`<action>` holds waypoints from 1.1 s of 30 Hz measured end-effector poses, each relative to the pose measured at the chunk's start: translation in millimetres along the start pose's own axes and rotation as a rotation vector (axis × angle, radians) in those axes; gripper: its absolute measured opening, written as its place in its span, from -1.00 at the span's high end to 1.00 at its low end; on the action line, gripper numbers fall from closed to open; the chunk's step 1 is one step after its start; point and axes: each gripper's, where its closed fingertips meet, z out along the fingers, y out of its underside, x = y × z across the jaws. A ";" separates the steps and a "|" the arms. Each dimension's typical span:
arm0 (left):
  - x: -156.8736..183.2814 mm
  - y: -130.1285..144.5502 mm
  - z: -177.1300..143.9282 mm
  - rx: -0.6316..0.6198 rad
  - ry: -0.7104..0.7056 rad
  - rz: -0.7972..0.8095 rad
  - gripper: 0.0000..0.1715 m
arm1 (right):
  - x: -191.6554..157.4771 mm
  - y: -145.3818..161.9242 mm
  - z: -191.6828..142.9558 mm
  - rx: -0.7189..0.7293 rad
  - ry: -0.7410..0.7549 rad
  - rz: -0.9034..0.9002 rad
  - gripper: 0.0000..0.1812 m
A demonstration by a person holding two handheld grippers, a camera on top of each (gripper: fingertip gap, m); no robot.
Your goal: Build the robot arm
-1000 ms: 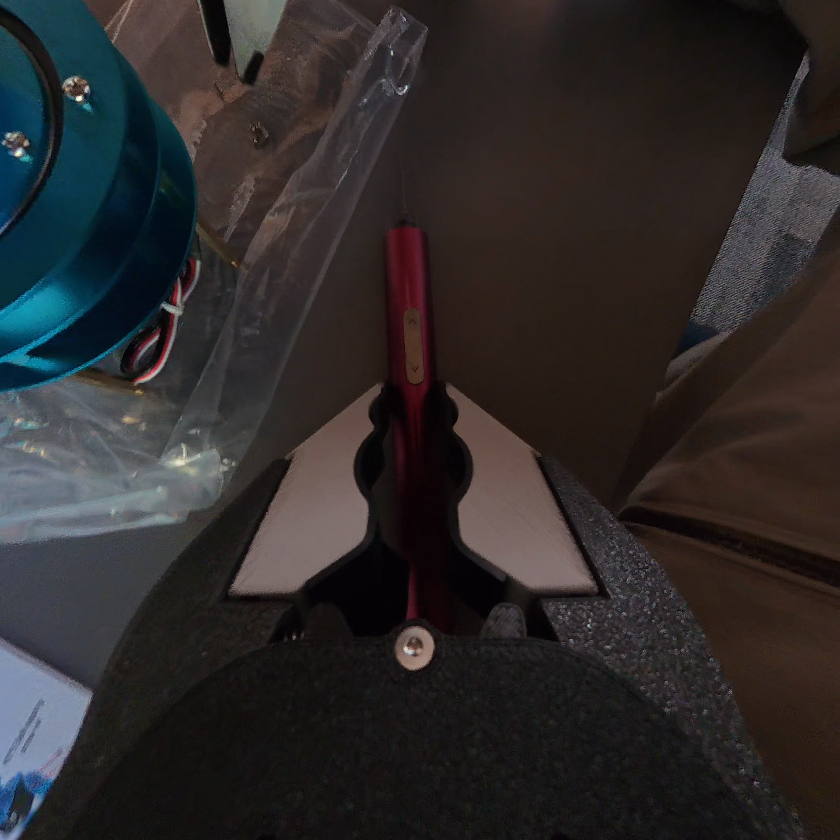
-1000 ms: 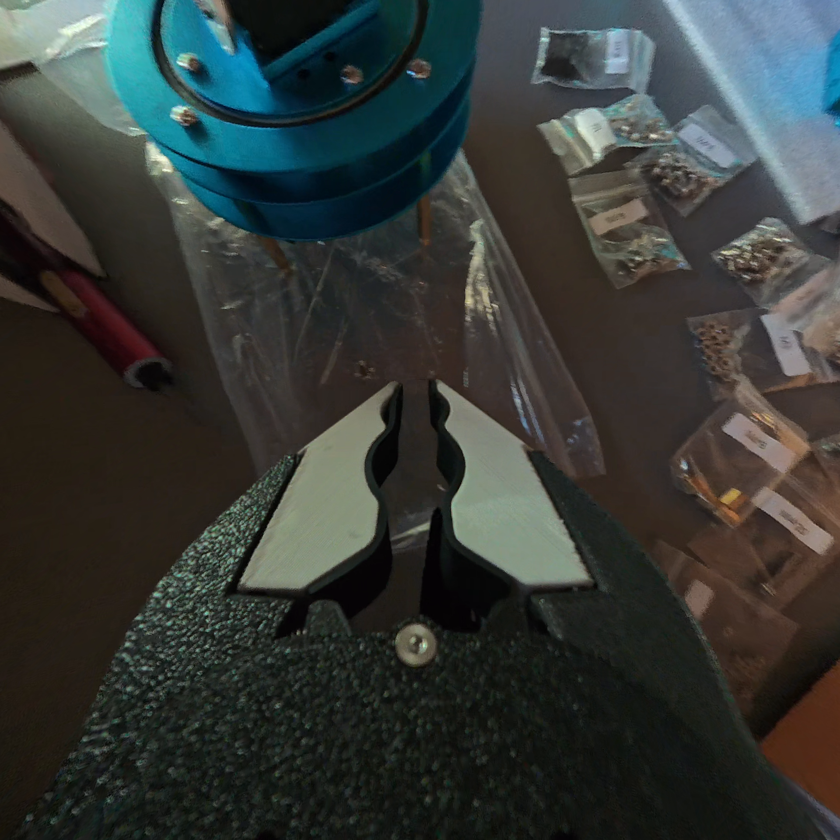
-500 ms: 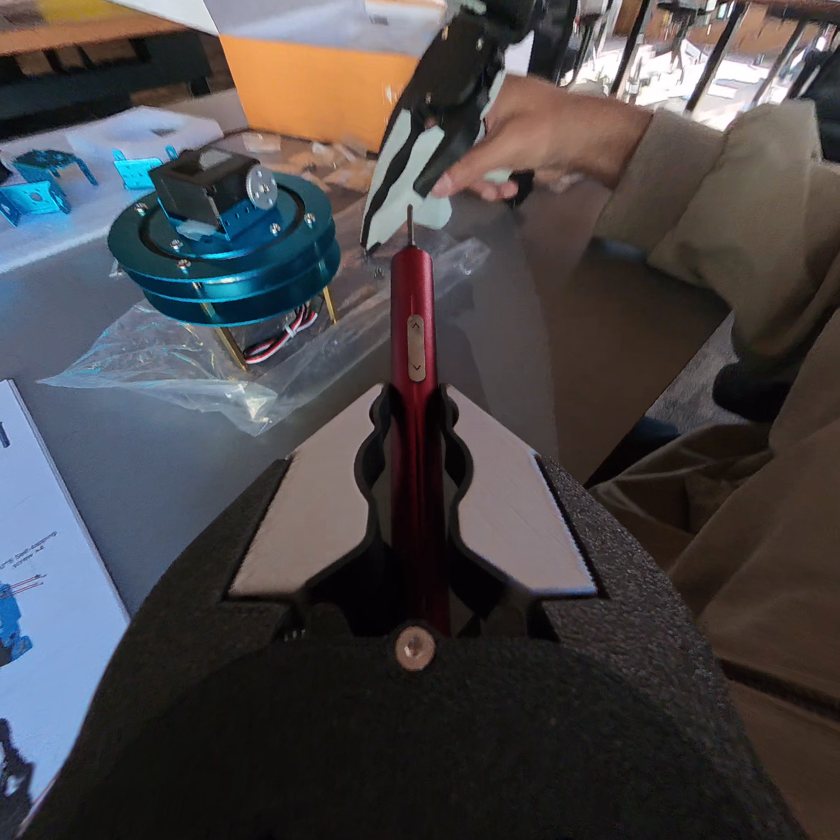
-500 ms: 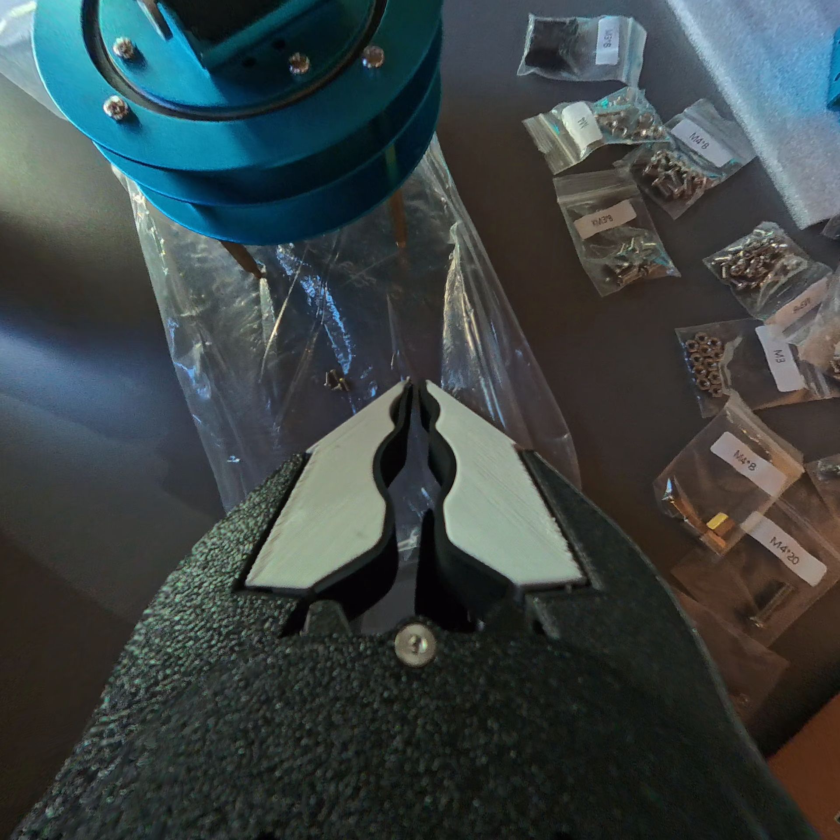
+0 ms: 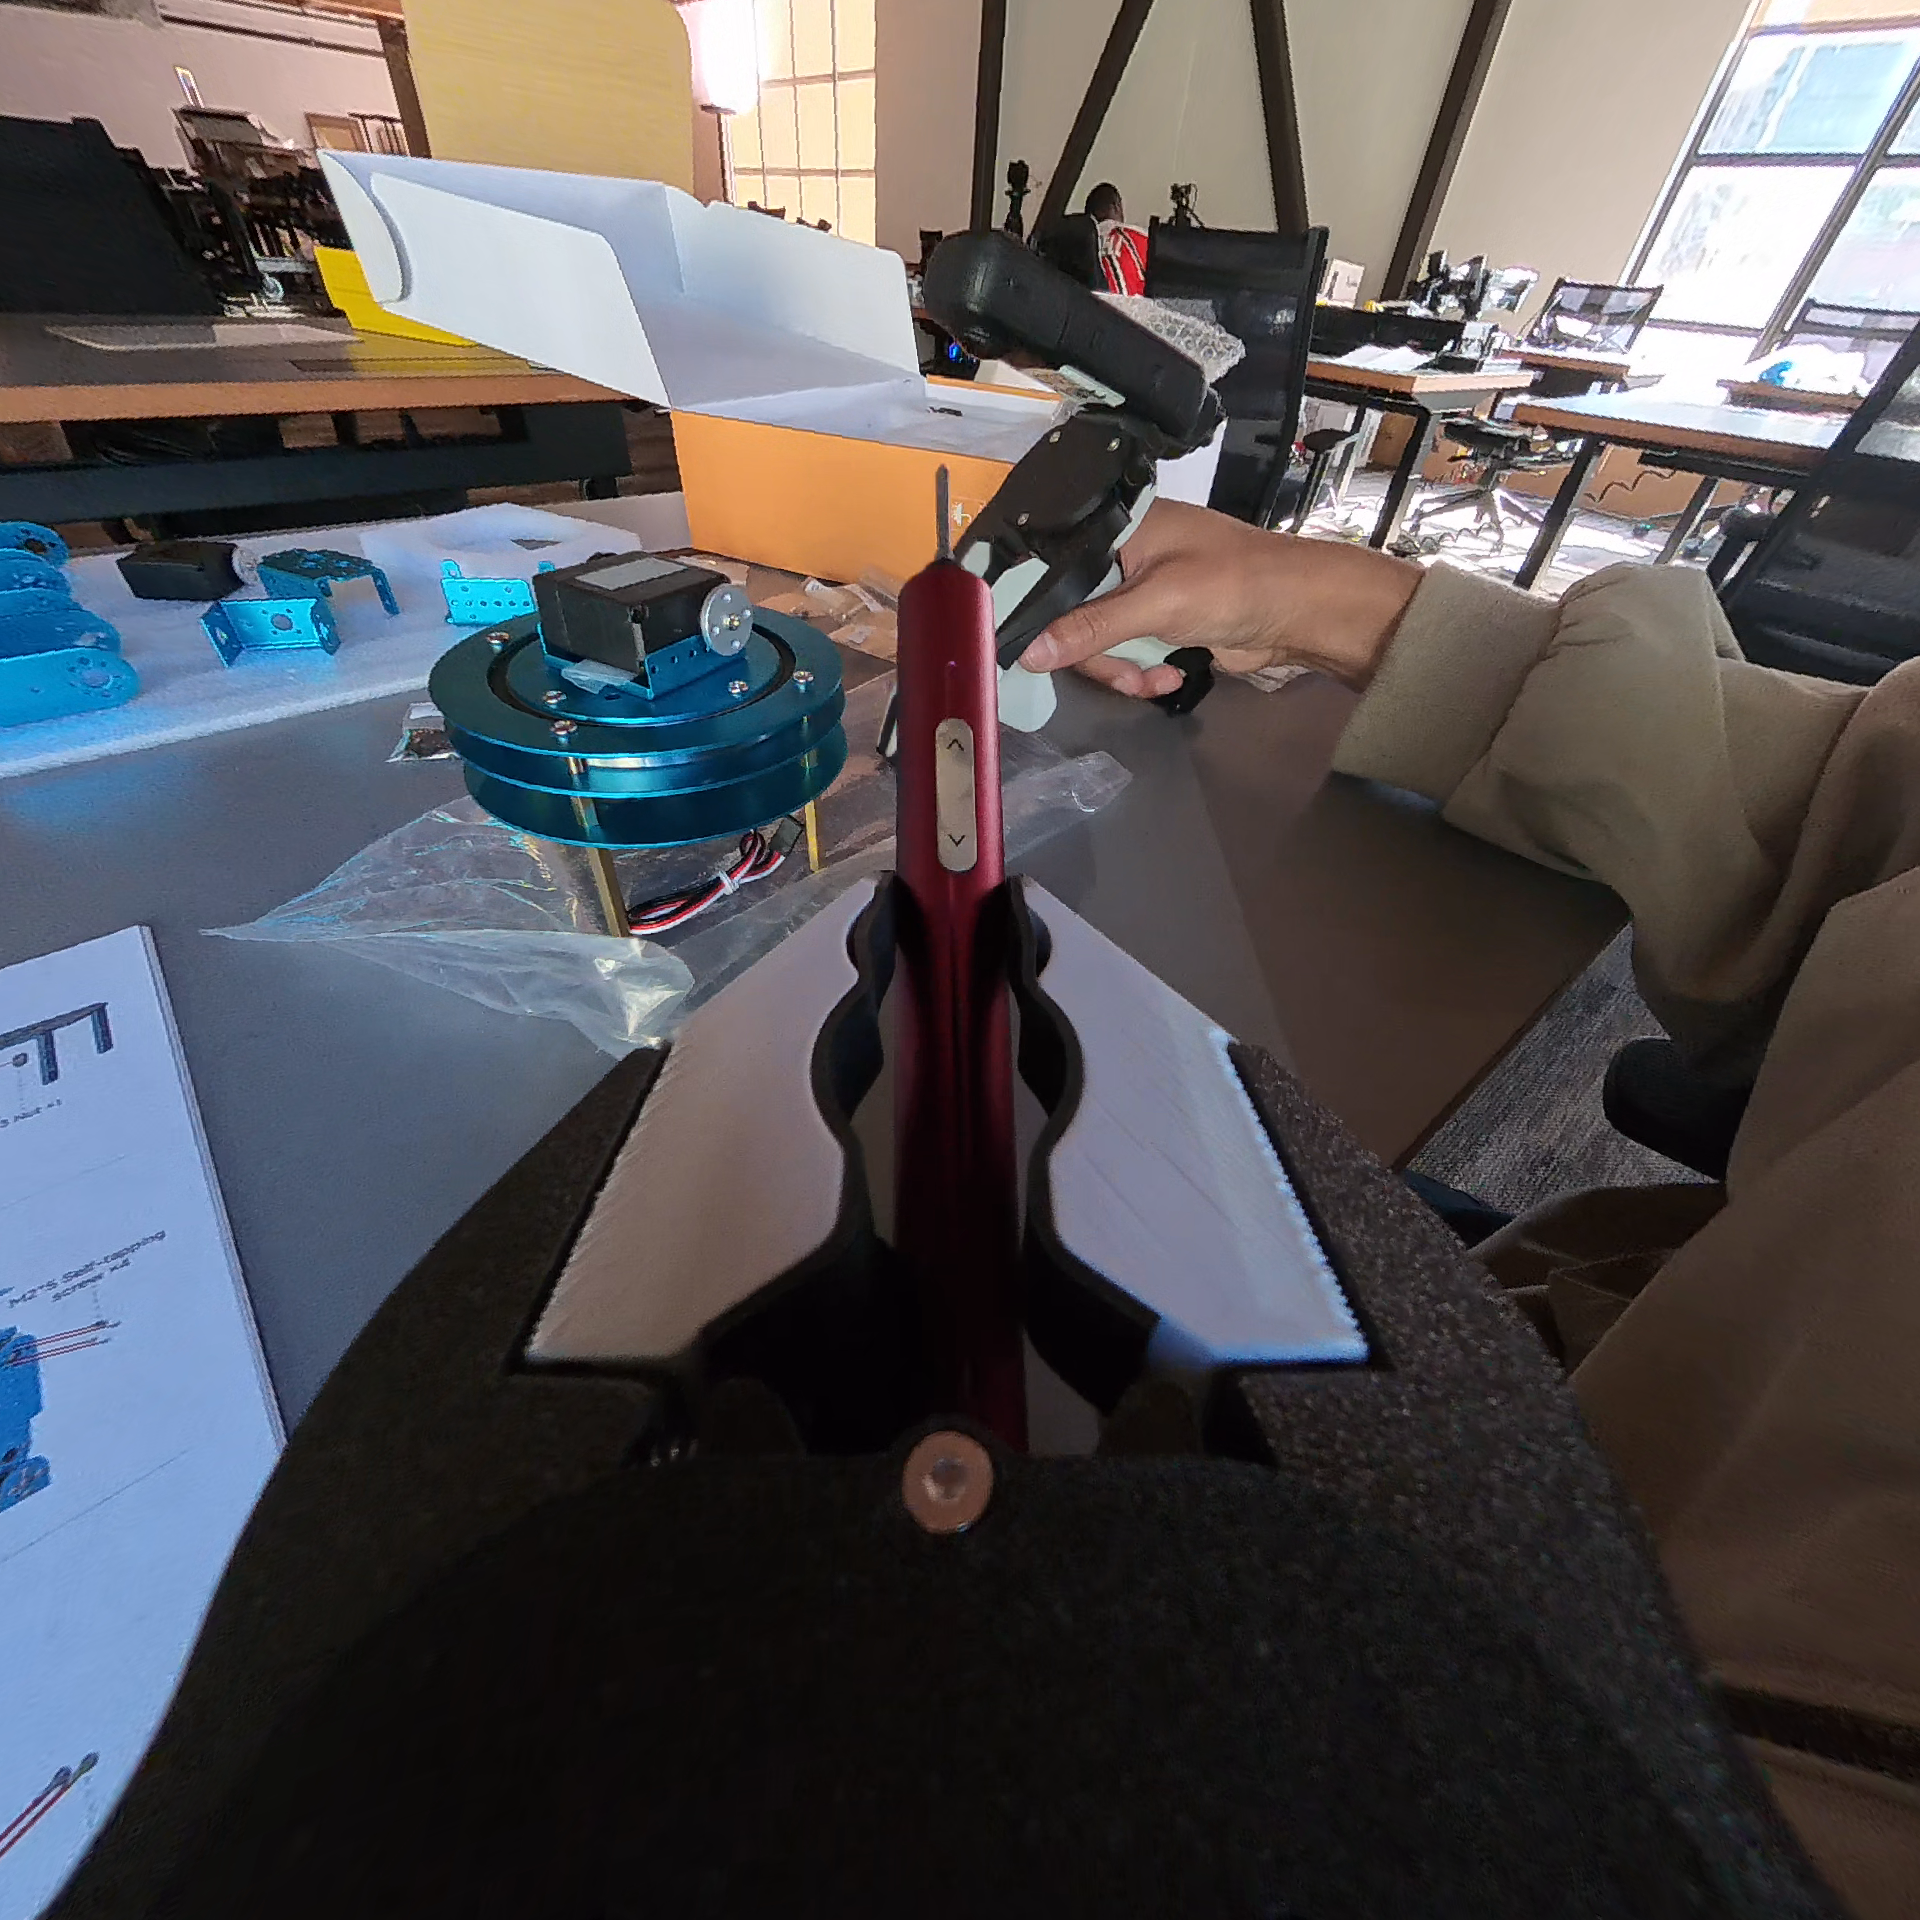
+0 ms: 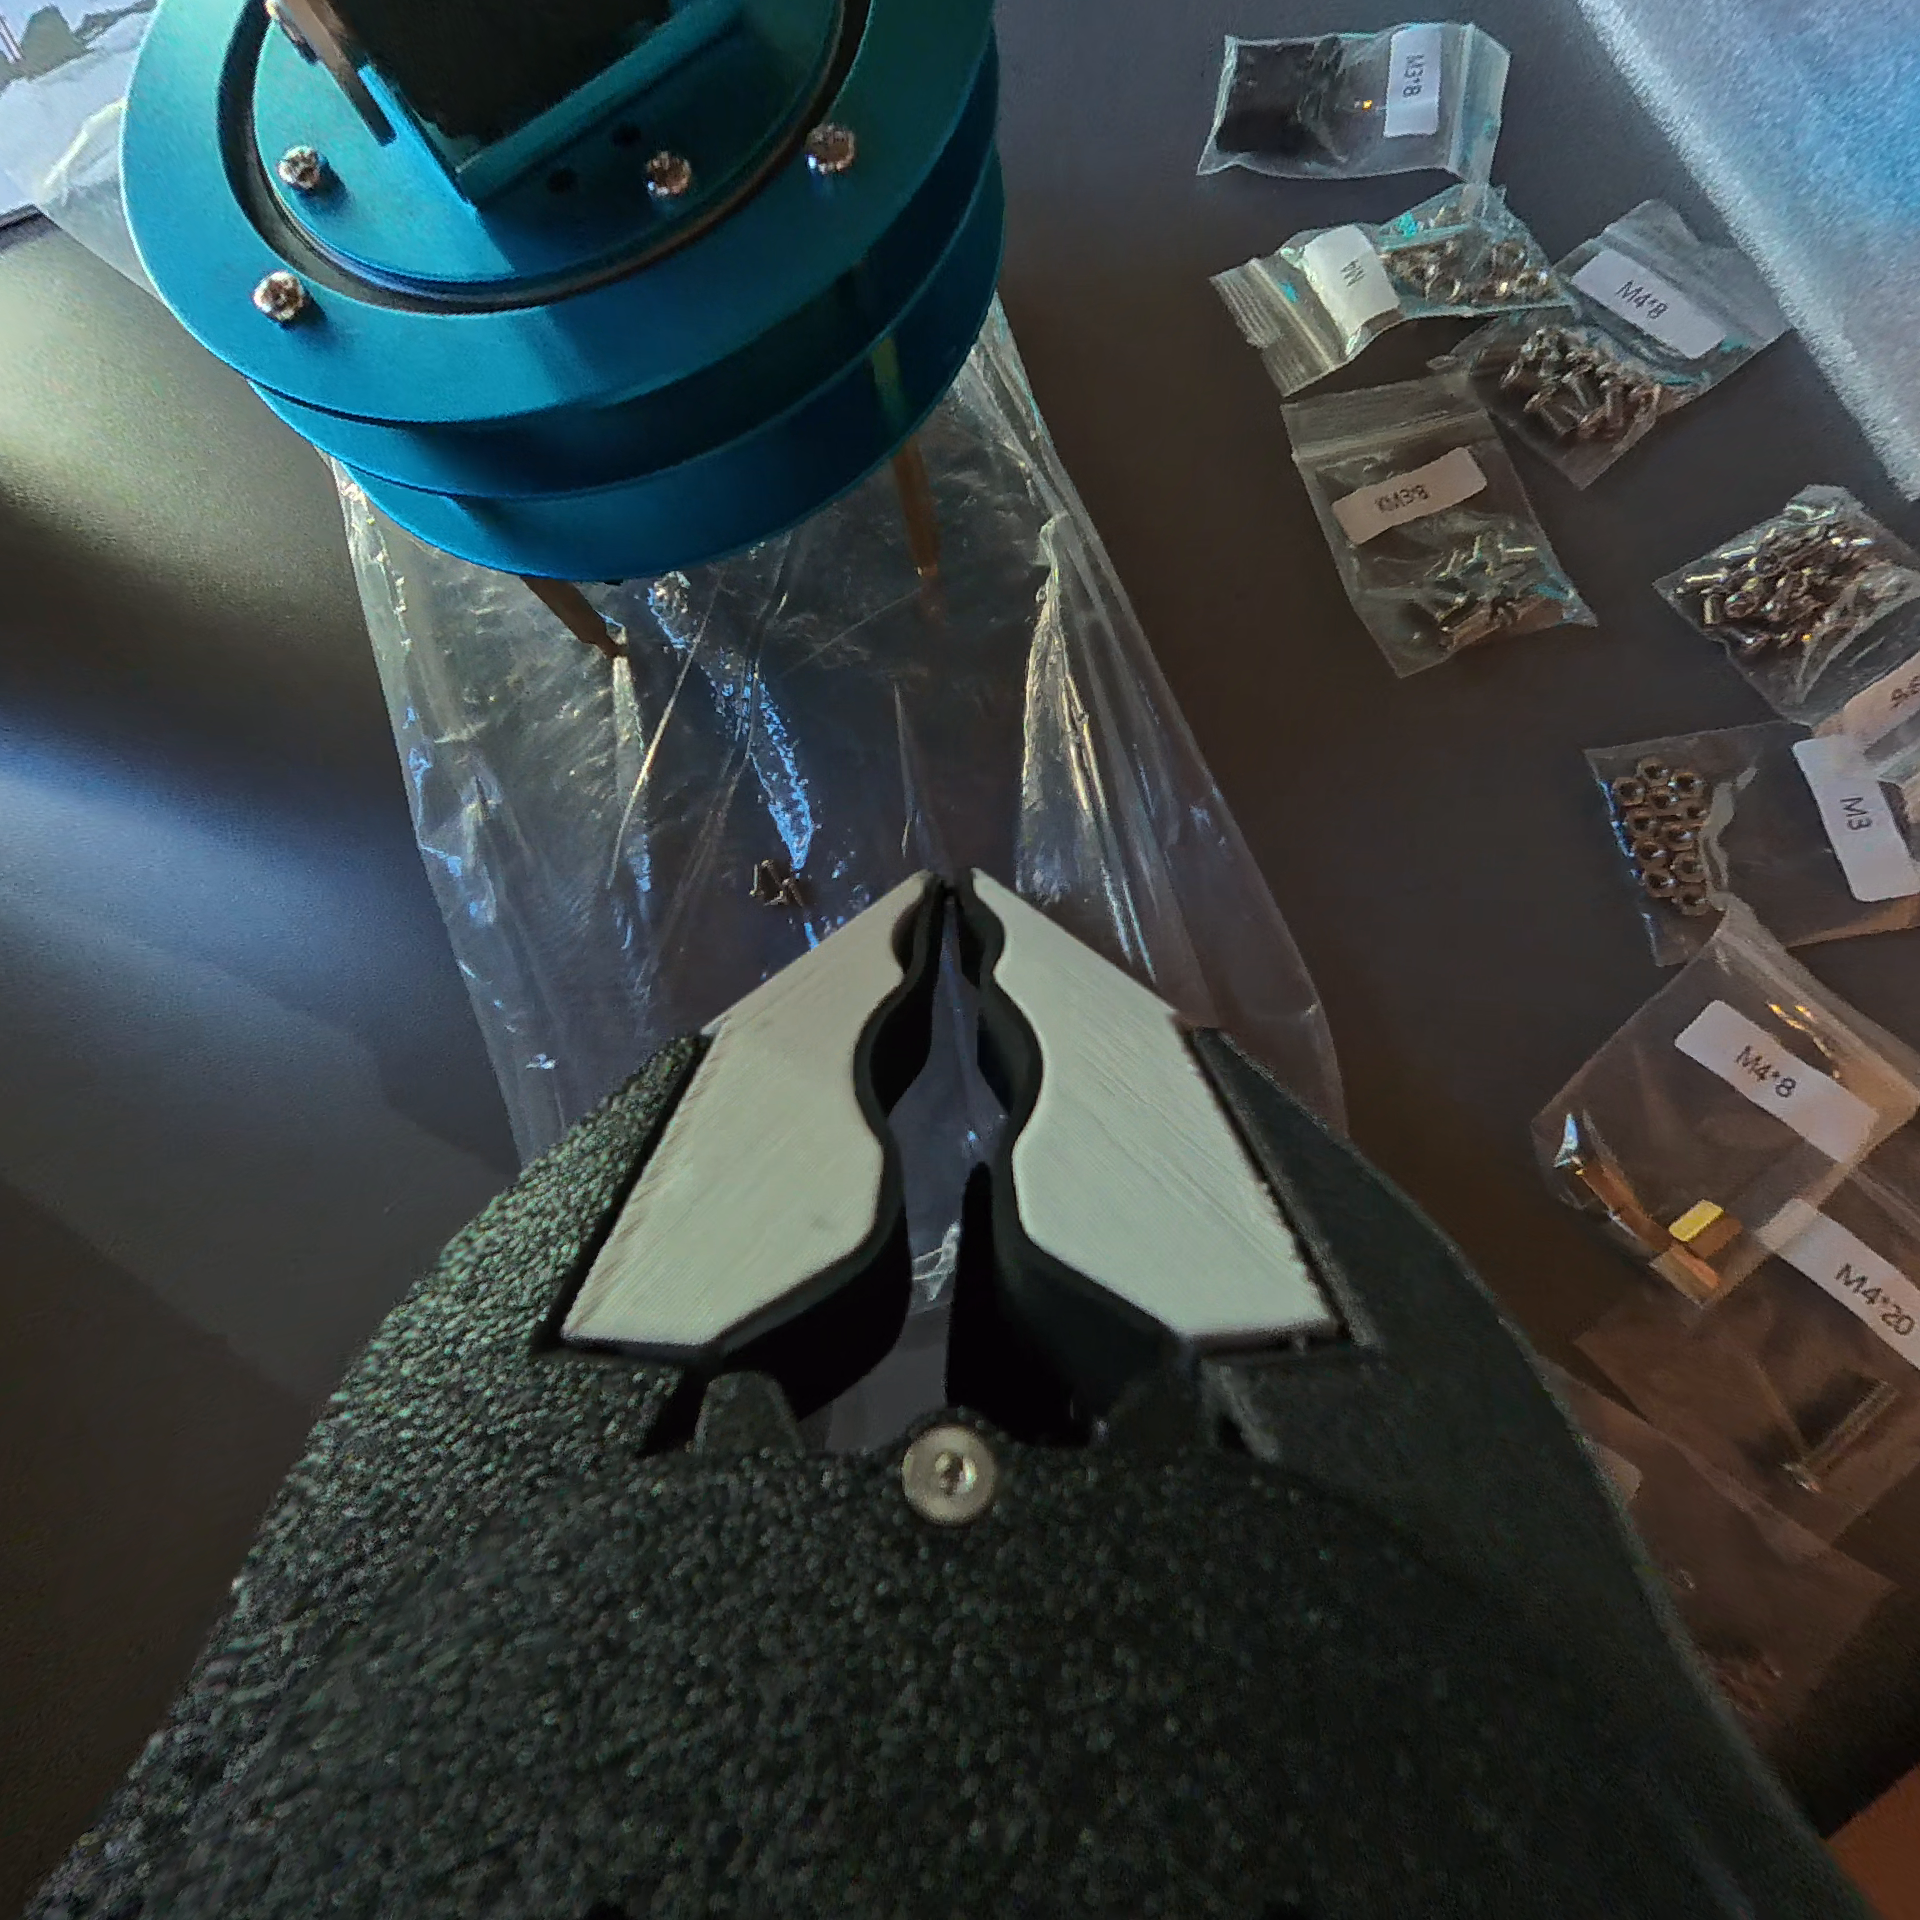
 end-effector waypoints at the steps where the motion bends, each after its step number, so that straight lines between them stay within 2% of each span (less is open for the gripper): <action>1: -0.6 1.2 0.5 -0.001 0.001 -0.003 0.78 | 0.8 -0.6 -0.1 0.002 0.006 -0.003 0.99; 4: -2.5 3.1 2.2 0.005 -0.005 0.003 0.77 | -7.7 -13.3 -6.6 0.069 -0.042 0.006 0.99; 6: -4.1 1.3 2.0 0.024 -0.015 0.021 0.77 | -26.4 -41.8 -23.9 0.212 -0.145 0.052 1.00; 9: -4.8 -2.9 0.3 0.052 -0.028 0.074 0.78 | -86.6 -107.8 -77.3 0.572 -0.504 0.115 1.00; 10: -4.5 -4.5 -0.4 0.065 -0.032 0.097 0.78 | -104.6 -120.5 -90.8 0.643 -0.621 0.127 1.00; 13: -2.1 -8.2 -1.9 0.090 -0.033 0.133 0.78 | -131.3 -129.9 -96.6 0.676 -0.775 0.137 1.00; 17: -0.4 -10.4 -2.4 0.101 -0.039 0.143 0.78 | -136.0 -131.9 -97.3 0.719 -0.865 0.228 1.00; 33: -0.1 -10.1 0.2 0.103 -0.028 0.095 0.79 | -146.3 -127.1 -81.6 0.666 -0.907 0.263 1.00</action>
